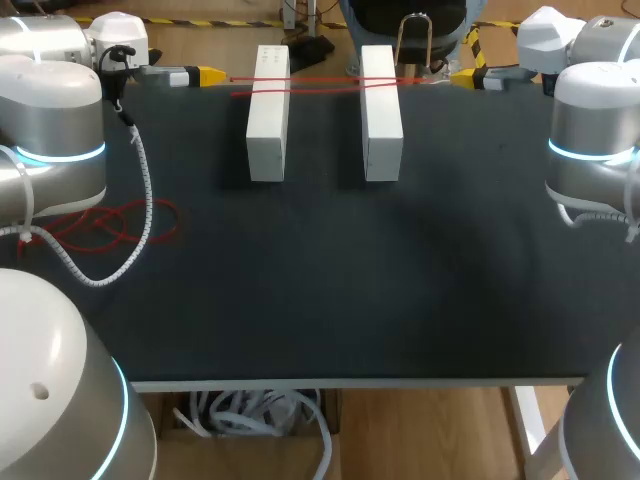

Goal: Grab the tape and strap the tape.

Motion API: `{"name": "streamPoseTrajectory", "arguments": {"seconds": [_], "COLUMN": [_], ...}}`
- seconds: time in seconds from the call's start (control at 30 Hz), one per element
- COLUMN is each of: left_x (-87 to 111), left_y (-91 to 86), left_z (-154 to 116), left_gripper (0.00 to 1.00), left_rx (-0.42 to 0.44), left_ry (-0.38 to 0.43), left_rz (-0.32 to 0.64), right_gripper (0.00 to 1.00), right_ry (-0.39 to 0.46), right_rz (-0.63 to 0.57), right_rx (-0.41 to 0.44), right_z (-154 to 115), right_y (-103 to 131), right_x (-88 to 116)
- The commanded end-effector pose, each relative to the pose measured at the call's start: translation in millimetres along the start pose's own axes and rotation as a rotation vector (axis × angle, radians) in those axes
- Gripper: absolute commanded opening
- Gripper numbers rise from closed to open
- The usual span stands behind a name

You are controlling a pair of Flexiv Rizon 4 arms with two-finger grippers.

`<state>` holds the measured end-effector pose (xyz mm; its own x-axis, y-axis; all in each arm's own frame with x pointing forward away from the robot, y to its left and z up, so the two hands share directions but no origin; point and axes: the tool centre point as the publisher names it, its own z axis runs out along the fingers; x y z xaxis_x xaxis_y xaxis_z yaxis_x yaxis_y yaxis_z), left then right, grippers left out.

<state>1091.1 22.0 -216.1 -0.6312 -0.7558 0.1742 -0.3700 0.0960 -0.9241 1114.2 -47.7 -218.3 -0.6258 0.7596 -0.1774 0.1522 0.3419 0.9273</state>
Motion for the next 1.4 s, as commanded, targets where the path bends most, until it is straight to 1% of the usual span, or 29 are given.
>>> {"name": "streamPoseTrajectory", "arguments": {"seconds": [0.03,0.5,0.53,0.6,0.63,0.67,0.7,0.77,0.8,0.93,0.97,1.03,1.07,1.13,1.2,1.33,1.4], "left_x": [0.0,0.0,-0.3,-1.2,-1.8,-2.3,-3.2,-3.7,-4.0,-3.6,-3.3,-1.4,-0.5,1.1,2.8,4.9,4.3], "left_y": [1.2,1.2,1.5,2.5,3.4,4.3,5.4,8.0,9.1,9.5,9.5,9.2,9.0,9.6,10.0,11.6,13.9], "left_z": [0.2,0.2,1.2,4.4,6.9,8.9,10.8,17.0,19.5,27.2,28.1,31.6,32.9,35.6,38.7,42.7,45.7], "left_gripper": [1.0,1.0,1.0,1.0,1.0,1.0,1.0,1.0,1.0,1.0,1.0,1.0,1.0,1.0,1.0,1.0,1.0], "left_rx": [0.004,0.004,0.007,0.001,-0.001,0.02,0.018,0.003,-0.007,0.046,0.059,0.088,0.1,0.124,0.135,0.161,0.151], "left_ry": [-0.001,-0.001,0.012,0.043,0.075,0.112,0.129,0.199,0.21,0.328,0.343,0.42,0.436,0.496,0.54,0.603,0.619], "left_rz": [0.001,0.001,0.009,0.032,0.05,0.058,0.071,0.111,0.127,0.217,0.234,0.288,0.308,0.342,0.371,0.41,0.418], "right_gripper": [1.0,1.0,1.0,1.0,1.0,1.0,1.0,1.0,1.0,1.0,1.0,1.0,1.0,1.0,1.0,1.0,1.0], "right_ry": [0.002,0.002,0.002,0.002,0.002,0.002,0.002,0.002,0.002,0.002,0.002,0.002,0.002,0.002,0.002,0.002,0.002], "right_rz": [0.0,0.0,0.0,0.0,0.0,0.0,0.0,0.0,0.0,0.0,0.0,0.0,0.0,0.0,0.0,0.0,0.0], "right_rx": [-0.001,-0.001,-0.001,-0.001,-0.001,-0.001,-0.001,-0.001,-0.001,-0.001,-0.001,-0.001,-0.001,-0.001,-0.001,-0.001,-0.001], "right_z": [-0.7,-0.7,-0.7,-0.7,-0.7,-0.7,-0.7,-0.7,-0.7,-0.7,-0.7,-0.7,-0.7,-0.7,-0.7,-0.7,-0.7], "right_y": [-0.4,-0.4,-0.4,-0.4,-0.4,-0.4,-0.4,-0.4,-0.4,-0.4,-0.4,-0.4,-0.4,-0.4,-0.4,-0.4,-0.4], "right_x": [-0.6,-0.6,-0.6,-0.6,-0.6,-0.6,-0.6,-0.6,-0.6,-0.6,-0.6,-0.6,-0.6,-0.6,-0.6,-0.6,-0.6]}}
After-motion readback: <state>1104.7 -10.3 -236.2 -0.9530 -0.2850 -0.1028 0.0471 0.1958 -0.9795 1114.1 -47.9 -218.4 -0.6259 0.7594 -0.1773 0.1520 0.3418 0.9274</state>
